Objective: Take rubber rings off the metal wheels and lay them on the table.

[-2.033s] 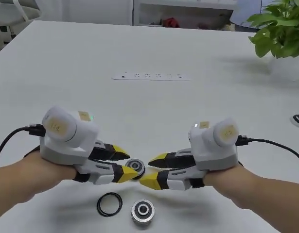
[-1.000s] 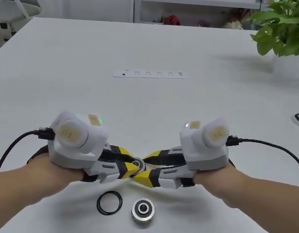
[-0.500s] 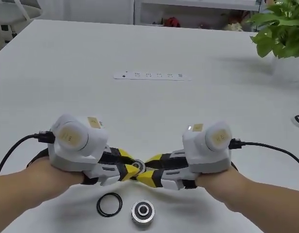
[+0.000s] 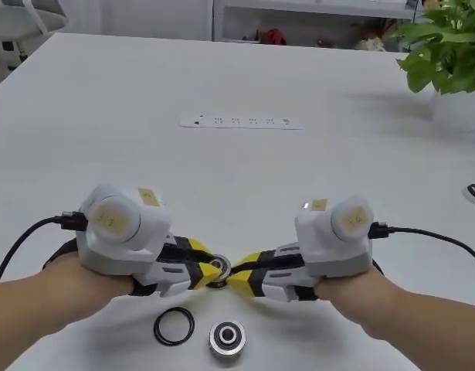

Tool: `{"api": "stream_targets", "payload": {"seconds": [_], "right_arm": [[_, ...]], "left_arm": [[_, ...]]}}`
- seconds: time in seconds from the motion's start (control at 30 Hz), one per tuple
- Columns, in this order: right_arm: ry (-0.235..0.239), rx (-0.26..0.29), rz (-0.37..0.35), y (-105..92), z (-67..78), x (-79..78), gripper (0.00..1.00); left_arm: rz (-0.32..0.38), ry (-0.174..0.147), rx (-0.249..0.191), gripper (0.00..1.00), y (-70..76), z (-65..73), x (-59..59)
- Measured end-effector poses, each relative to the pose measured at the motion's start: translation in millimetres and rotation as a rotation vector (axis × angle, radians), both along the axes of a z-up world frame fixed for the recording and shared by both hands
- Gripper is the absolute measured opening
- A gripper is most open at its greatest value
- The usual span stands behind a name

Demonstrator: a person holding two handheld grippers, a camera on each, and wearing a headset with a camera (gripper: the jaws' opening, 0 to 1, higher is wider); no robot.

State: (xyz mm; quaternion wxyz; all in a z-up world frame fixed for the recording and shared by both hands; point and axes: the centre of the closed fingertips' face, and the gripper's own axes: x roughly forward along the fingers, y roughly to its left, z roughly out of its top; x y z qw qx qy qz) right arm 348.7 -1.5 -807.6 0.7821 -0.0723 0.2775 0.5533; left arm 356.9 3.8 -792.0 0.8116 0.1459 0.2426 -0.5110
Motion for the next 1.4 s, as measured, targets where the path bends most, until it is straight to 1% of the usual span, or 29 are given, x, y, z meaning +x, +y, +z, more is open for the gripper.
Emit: {"api": "stream_targets", "payload": {"seconds": [0.27,0.43,0.6,0.83,0.9,0.93,0.97,1.07,1.13,1.23,1.3,1.4], "right_arm": [[0.039,0.018,-0.030,-4.4,-0.1,3.1,0.00],[0.103,0.063,-0.098,-7.3,2.3,7.7,0.00],[0.140,0.118,-0.158,-11.2,7.4,14.5,0.00],[0.146,0.138,-0.172,-8.6,11.8,15.1,0.00],[0.149,0.151,-0.171,-7.7,13.9,14.2,0.00],[0.156,0.152,-0.173,-7.1,14.2,13.3,0.00],[0.147,0.143,-0.171,-7.2,14.2,12.7,0.00],[0.151,0.141,-0.168,-7.1,14.4,12.2,0.00],[0.154,0.143,-0.169,-6.8,15.0,11.9,0.00],[0.140,0.136,-0.157,-5.3,15.7,10.5,0.00],[0.145,0.145,-0.146,-2.3,17.4,7.6,0.00],[0.137,0.146,-0.130,2.9,19.1,5.5,0.00]], "left_arm": [[0.005,-0.001,-0.001,0.13,-0.2,0.0,0.4],[0.010,-0.001,0.006,0.13,-0.1,-0.3,0.6],[0.021,0.010,0.004,0.12,-0.4,-0.1,-0.4],[0.041,0.008,0.013,0.12,-1.5,0.0,-0.9],[0.041,0.002,0.023,0.12,-1.7,-0.2,-0.8],[0.039,0.002,0.024,0.12,-2.1,-0.3,-0.9],[0.039,-0.001,0.030,0.12,-1.9,-0.4,-0.7],[0.033,-0.011,0.041,0.12,-2.1,-0.7,-0.9],[0.035,-0.009,0.040,0.12,-1.8,-0.9,-0.5],[0.036,-0.008,0.042,0.11,-1.9,-1.0,-0.5],[0.036,-0.012,0.046,0.11,-2.4,-1.2,-0.6],[0.036,-0.011,0.048,0.11,-2.4,-1.3,-0.7]]}}
